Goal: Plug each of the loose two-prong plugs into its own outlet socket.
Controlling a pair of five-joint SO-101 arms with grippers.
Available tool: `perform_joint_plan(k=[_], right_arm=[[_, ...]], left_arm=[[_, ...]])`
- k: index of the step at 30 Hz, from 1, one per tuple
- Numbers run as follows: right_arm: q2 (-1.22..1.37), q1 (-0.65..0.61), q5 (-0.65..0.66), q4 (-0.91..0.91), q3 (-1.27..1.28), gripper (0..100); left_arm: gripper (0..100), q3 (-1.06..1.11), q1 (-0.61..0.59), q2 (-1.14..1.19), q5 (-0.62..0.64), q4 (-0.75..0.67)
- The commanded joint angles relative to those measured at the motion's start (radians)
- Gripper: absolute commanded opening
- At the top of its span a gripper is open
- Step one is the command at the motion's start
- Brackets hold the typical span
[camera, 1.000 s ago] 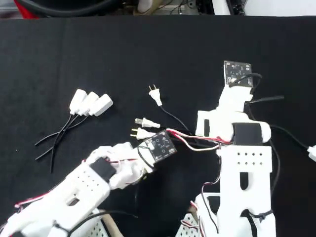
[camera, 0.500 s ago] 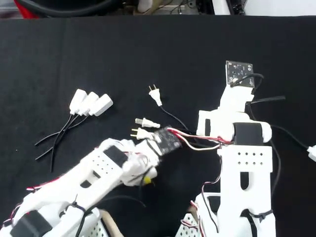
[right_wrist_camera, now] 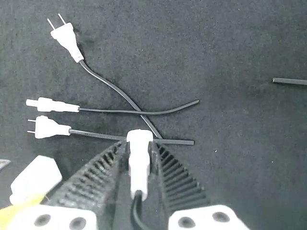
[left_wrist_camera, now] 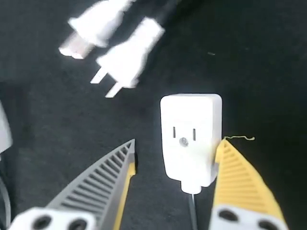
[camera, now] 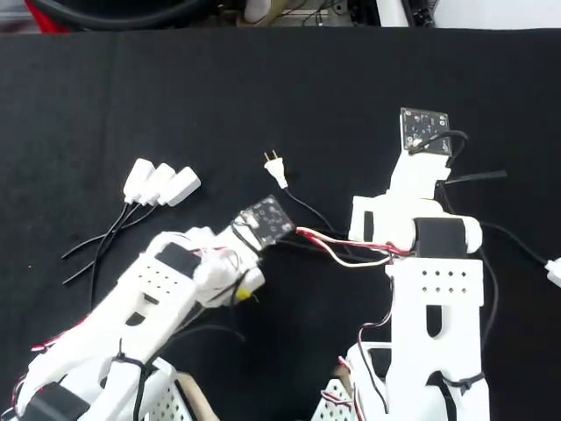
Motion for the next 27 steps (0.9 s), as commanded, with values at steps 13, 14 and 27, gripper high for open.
perform_joint_plan(k=[13,14,27], right_arm=[[0.002,0.006,0.008,0.005,-0.038,1.1],[0.002,0.006,0.008,0.005,-0.038,1.1],[0.002,0.006,0.003,-0.015,-0.036,1.1]], left_arm=[[20,-0.114,-0.214,-0.025,0.061,-0.087],[20,-0.119,-0.231,-0.023,0.068,-0.087],[20,-0.122,-0.41,-0.025,0.071,-0.112]])
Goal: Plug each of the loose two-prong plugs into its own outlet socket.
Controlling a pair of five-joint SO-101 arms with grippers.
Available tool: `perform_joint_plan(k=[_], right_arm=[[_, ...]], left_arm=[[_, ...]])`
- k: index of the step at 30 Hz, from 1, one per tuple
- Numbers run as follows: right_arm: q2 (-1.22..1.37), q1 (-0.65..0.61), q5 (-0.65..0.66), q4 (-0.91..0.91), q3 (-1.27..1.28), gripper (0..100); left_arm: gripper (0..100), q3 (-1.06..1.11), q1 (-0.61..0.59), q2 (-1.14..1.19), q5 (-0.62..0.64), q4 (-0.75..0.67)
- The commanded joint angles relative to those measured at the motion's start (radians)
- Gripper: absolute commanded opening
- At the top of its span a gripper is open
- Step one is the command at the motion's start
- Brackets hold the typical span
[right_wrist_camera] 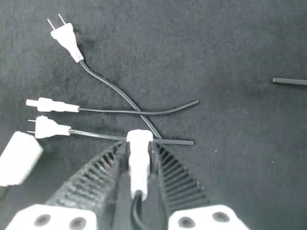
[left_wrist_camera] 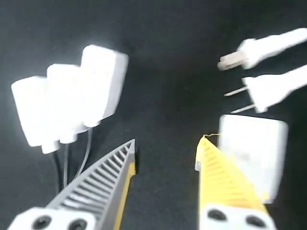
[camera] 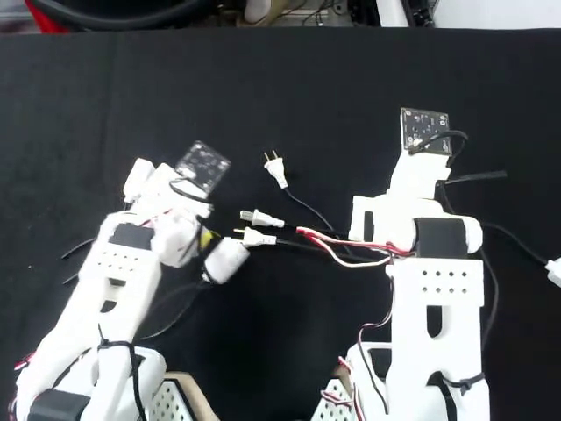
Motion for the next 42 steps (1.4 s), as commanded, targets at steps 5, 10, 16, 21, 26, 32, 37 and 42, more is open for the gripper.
perform_joint_plan(k=[5,10,16,21,26,32,37,42], right_arm=[[0.002,0.005,0.002,-0.049,-0.012,1.1],[0.002,0.005,0.002,-0.048,-0.012,1.1],[0.002,0.005,0.0,-0.046,-0.012,1.1],[0.002,0.005,-0.002,-0.046,-0.012,1.1],[0.002,0.005,-0.002,-0.046,-0.012,1.1],[0.002,0.005,-0.002,-0.046,-0.012,1.1],[0.002,0.005,0.0,-0.049,-0.012,1.1],[0.002,0.005,0.0,-0.046,-0.012,1.1]], left_arm=[[20,-0.056,-0.074,-0.026,0.011,0.031],[20,-0.024,0.113,-0.167,0.017,0.226],[20,0.272,0.331,-0.572,0.038,0.126],[20,0.377,0.344,-0.615,0.021,0.014],[20,0.3,0.369,-0.336,0.025,-0.089],[20,0.147,0.361,0.084,0.023,-0.18],[20,0.077,0.305,0.161,0.02,-0.172],[20,0.036,0.292,0.169,-0.028,-0.049]])
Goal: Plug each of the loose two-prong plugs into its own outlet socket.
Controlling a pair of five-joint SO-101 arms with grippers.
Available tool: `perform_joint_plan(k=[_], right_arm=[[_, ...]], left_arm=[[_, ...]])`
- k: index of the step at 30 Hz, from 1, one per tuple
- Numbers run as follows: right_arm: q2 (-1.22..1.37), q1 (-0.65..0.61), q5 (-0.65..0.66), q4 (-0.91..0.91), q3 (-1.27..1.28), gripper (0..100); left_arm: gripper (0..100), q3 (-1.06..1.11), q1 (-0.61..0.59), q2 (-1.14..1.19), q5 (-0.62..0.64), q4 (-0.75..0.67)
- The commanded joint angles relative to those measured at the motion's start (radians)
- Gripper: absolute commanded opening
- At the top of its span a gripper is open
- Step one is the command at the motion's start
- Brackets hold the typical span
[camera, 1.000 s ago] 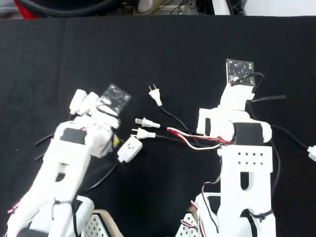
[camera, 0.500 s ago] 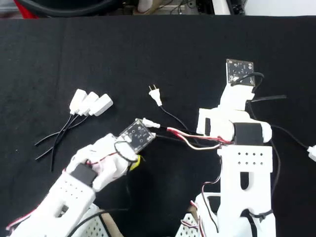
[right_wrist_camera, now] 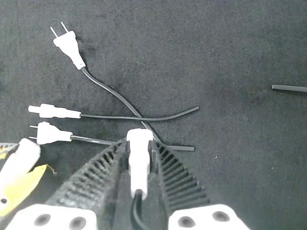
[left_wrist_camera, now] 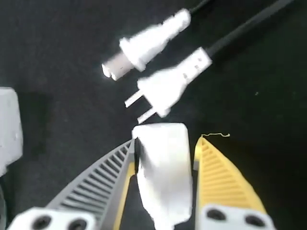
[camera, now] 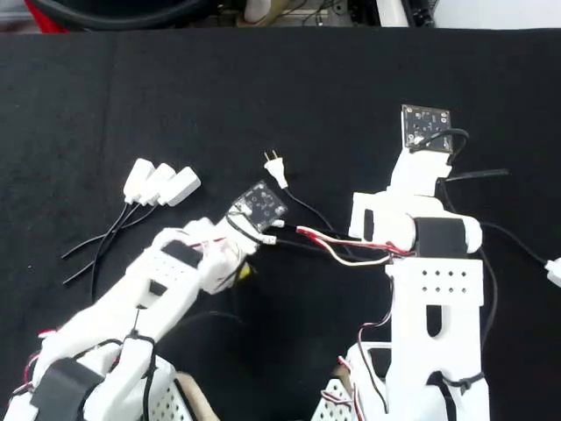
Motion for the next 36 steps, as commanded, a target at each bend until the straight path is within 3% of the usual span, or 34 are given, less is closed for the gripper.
perform_joint_plan(k=[1,7,12,17,23,29,36], right_arm=[[0.002,0.005,0.0,-0.015,-0.012,1.1],[0.002,0.005,-0.002,-0.014,-0.012,1.1],[0.002,0.006,-0.002,-0.017,-0.012,1.1],[0.002,0.015,0.005,-0.008,-0.013,1.1],[0.002,0.21,0.175,0.209,-0.116,1.1],[0.002,0.275,0.204,0.221,-0.131,1.1],[0.002,0.279,0.206,0.226,-0.131,1.1]], left_arm=[[20,-0.056,-0.008,0.006,-0.055,0.115],[18,-0.047,-0.008,-0.006,-0.058,0.153],[2,-0.041,0.007,-0.078,-0.005,0.164],[3,-0.001,0.15,-0.322,0.069,0.262],[3,0.087,0.283,-0.526,0.069,0.238],[3,-0.038,0.355,-0.399,0.066,0.221],[3,-0.22,0.44,0.1,0.069,0.164]])
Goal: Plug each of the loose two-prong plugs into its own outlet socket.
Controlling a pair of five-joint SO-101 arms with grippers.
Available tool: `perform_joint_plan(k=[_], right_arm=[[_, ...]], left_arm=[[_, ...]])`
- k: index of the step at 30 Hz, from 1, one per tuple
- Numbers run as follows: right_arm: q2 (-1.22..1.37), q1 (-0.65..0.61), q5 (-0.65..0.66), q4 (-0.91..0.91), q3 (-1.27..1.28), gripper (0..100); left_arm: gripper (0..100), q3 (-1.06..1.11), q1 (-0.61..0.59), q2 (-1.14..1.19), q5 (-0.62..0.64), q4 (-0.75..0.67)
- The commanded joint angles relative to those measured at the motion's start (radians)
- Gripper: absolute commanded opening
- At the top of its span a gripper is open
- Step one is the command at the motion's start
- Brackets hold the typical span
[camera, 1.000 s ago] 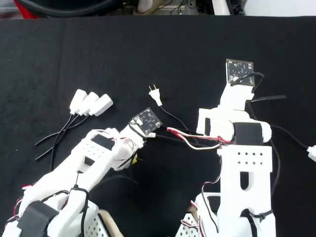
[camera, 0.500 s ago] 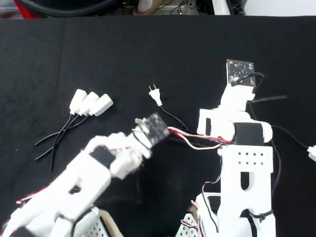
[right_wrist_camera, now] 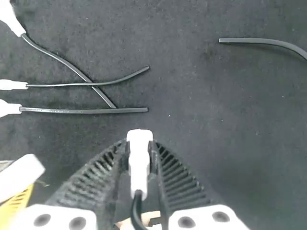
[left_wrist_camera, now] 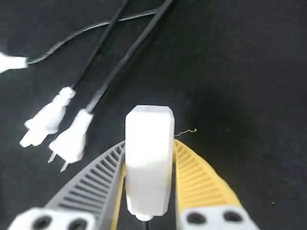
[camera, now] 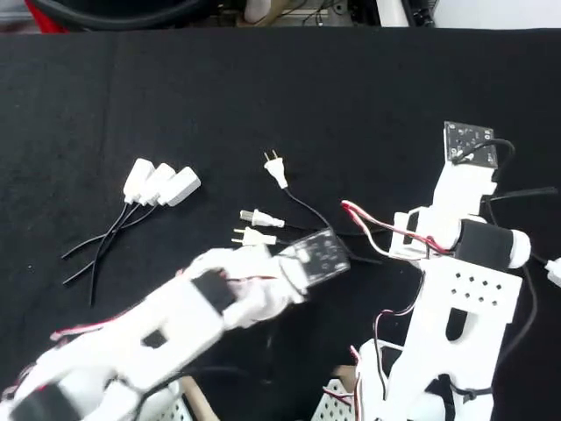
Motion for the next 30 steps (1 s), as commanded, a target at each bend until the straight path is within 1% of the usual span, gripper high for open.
perform_joint_plan(k=[1,3,4,7,13,14,18,19,29,30], right_arm=[[0.002,0.014,0.008,0.008,-0.054,1.1],[0.002,0.014,0.008,0.006,-0.054,1.1],[0.002,0.014,0.008,0.005,-0.054,1.1],[0.002,0.015,0.008,0.005,-0.054,1.1],[0.002,0.02,0.008,0.003,-0.054,1.1],[0.002,0.026,0.008,0.003,-0.054,1.1],[0.002,0.029,0.008,0.003,-0.054,1.1],[0.002,0.029,0.008,0.003,-0.054,1.1],[-0.002,0.025,0.008,0.002,-0.054,1.1],[-0.004,0.025,0.008,0.002,-0.054,1.1]], left_arm=[[3,-0.147,0.068,0.342,0.011,-0.026],[3,-0.196,0.094,0.462,0.011,-0.02],[3,-0.232,0.091,0.486,0.012,-0.006],[3,-0.306,0.042,0.502,0.012,0.049],[4,-0.294,0.004,0.5,0.012,0.052],[7,-0.294,0.004,0.5,0.012,0.055],[24,-0.305,0.01,0.493,0.005,0.106],[26,-0.306,0.008,0.493,0.005,0.106],[25,-0.329,-0.021,0.493,0.002,0.115],[25,-0.332,-0.031,0.493,-0.015,0.115]])
